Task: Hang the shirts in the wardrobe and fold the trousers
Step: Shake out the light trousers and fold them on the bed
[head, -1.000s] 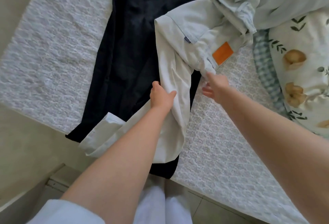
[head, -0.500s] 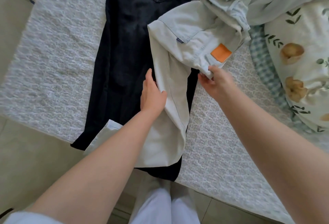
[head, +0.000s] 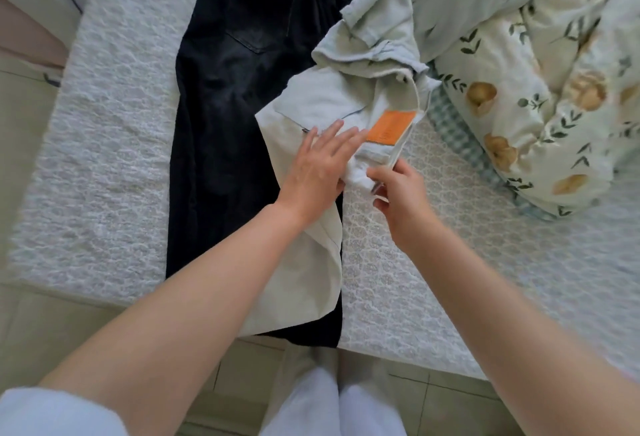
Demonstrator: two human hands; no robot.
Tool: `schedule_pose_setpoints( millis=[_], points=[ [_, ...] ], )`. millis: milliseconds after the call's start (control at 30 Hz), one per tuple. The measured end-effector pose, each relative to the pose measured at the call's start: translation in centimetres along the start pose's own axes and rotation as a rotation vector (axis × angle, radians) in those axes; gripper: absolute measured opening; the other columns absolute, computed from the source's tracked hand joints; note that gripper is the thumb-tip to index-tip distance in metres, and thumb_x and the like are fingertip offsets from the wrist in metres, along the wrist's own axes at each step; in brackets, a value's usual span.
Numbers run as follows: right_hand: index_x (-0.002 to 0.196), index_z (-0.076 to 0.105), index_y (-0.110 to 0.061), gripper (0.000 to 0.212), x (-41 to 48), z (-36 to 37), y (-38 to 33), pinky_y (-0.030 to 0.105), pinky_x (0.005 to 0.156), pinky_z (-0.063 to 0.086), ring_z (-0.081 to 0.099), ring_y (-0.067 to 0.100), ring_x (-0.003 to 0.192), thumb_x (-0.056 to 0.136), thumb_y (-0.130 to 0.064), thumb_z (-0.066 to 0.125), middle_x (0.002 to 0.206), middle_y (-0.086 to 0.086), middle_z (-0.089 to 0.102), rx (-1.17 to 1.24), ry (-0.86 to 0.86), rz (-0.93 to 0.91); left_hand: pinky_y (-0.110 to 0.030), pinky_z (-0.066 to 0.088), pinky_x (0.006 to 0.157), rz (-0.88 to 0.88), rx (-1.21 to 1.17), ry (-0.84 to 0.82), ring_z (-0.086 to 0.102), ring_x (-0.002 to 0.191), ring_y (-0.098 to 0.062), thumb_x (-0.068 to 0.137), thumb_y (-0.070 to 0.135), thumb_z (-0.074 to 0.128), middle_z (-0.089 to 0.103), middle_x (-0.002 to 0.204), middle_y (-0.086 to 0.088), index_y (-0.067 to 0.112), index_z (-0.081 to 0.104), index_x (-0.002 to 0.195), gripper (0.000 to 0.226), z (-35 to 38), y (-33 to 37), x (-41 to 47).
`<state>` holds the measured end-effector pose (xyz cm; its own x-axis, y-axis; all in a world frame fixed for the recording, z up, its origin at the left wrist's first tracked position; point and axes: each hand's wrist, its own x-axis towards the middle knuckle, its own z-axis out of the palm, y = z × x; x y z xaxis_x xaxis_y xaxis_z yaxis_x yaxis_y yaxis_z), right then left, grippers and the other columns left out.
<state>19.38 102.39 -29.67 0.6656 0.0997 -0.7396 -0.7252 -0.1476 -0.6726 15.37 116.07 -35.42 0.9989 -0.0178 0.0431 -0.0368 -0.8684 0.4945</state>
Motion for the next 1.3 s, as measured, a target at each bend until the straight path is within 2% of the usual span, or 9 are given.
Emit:
schedule_pose_setpoints(
  millis=[67, 200, 300, 433, 667, 867, 1000, 1133, 1300],
  points=[
    [0.107, 0.068, -0.019, 0.028, -1.9, -1.0, -0.2, 0.026, 0.064, 0.038, 0.048, 0.009, 0.064, 0.085, -0.005, 0.057, 0.073, -0.007, 0.06, -0.04, -0.014, -0.033, -0.052, 0.034, 0.113, 0.073, -0.068, -0.045, 0.049, 0.133, -0.03, 0.077, -0.009, 0.067, 0.057, 0.14, -0.009, 0.011, 0.045, 0.145, 0.074, -0.4, 1.4, -0.5],
    [0.091, 0.07, -0.017, 0.015, -5.6, -3.1, -0.4, 0.021, 0.058, 0.037, 0.048, 0.008, 0.061, 0.088, -0.006, 0.06, 0.067, -0.005, 0.057, -0.128, -0.031, -0.068, -0.048, 0.055, 0.074, 0.034, -0.188, -0.122, 0.065, 0.093, -0.034, 0.075, -0.017, 0.058, 0.07, 0.113, -0.009, 0.015, 0.051, 0.142, 0.075, -2.2, 3.7, -2.2],
    [0.075, 0.068, -0.017, 0.02, -7.9, -4.9, -0.2, 0.024, 0.062, 0.04, 0.05, 0.011, 0.066, 0.092, -0.016, 0.058, 0.069, -0.002, 0.058, -0.291, -0.054, -0.105, -0.045, 0.056, 0.082, -0.005, -0.258, -0.151, 0.067, 0.104, -0.027, 0.077, -0.016, 0.057, 0.069, 0.122, -0.005, 0.022, 0.057, 0.137, 0.071, -4.6, 5.2, -3.8],
    [0.104, 0.065, -0.017, 0.02, -9.7, -7.7, -0.1, 0.03, 0.069, 0.047, 0.055, 0.013, 0.076, 0.091, -0.008, 0.053, 0.088, -0.003, 0.06, -0.689, 0.059, -0.331, -0.041, 0.052, 0.093, -0.094, -0.327, -0.292, 0.065, 0.112, -0.017, 0.079, -0.013, 0.049, 0.067, 0.127, 0.006, 0.038, 0.061, 0.131, 0.073, -8.7, 7.4, -6.2],
    [0.145, 0.015, -0.042, 0.089, -12.2, -10.0, 0.6, 0.037, 0.088, 0.048, 0.039, 0.021, 0.107, 0.081, 0.004, 0.057, 0.125, 0.007, 0.036, -1.299, -0.096, -0.673, -0.021, 0.049, 0.089, -0.212, -0.519, -0.548, 0.062, 0.101, 0.007, 0.091, -0.002, 0.051, 0.069, 0.104, 0.032, 0.06, 0.062, 0.111, 0.067, -14.2, 10.6, -10.4],
    [0.148, 0.013, -0.043, 0.097, -13.8, -10.5, -0.1, 0.039, 0.096, 0.048, 0.034, 0.026, 0.119, 0.079, 0.013, 0.049, 0.137, 0.009, 0.031, -1.541, -0.164, -0.882, -0.043, 0.051, 0.096, -0.234, -0.454, -0.759, 0.065, 0.103, -0.006, 0.095, 0.015, 0.059, 0.071, 0.104, 0.025, 0.069, 0.06, 0.105, 0.055, -16.1, 11.6, -14.5],
    [0.146, 0.026, -0.044, 0.092, -15.0, -10.0, 0.4, 0.043, 0.1, 0.043, 0.025, 0.034, 0.135, 0.077, 0.011, 0.05, 0.152, 0.009, 0.024, -1.714, -0.411, -1.088, -0.042, 0.052, 0.097, -0.252, -0.494, -0.905, 0.066, 0.104, -0.009, 0.093, 0.025, 0.061, 0.073, 0.105, 0.016, 0.047, 0.071, 0.112, 0.03, -17.0, 12.1, -16.1],
    [0.141, 0.039, -0.037, 0.076, -15.5, -9.2, 0.9, 0.052, 0.107, 0.036, 0.016, 0.037, 0.142, 0.077, -0.004, 0.064, 0.158, 0.002, 0.017, -1.81, -0.572, -1.111, -0.031, 0.045, 0.068, -0.286, -0.604, -0.915, 0.053, 0.066, -0.011, 0.088, 0.019, 0.07, 0.065, 0.073, -0.001, 0.011, 0.077, 0.096, 0.013, -18.1, 13.3, -15.9],
    [0.145, 0.02, -0.049, 0.091, -16.4, -8.8, 1.2, 0.046, 0.105, 0.038, 0.027, 0.031, 0.137, 0.078, -0.017, 0.071, 0.153, -0.001, 0.025, -1.773, -0.611, -1.181, -0.03, 0.046, 0.074, -0.316, -0.76, -0.993, 0.057, 0.077, -0.013, 0.074, 0.027, 0.076, 0.066, 0.08, -0.005, 0.01, 0.078, 0.089, 0.023, -20.2, 15.0, -15.3]
  ],
)
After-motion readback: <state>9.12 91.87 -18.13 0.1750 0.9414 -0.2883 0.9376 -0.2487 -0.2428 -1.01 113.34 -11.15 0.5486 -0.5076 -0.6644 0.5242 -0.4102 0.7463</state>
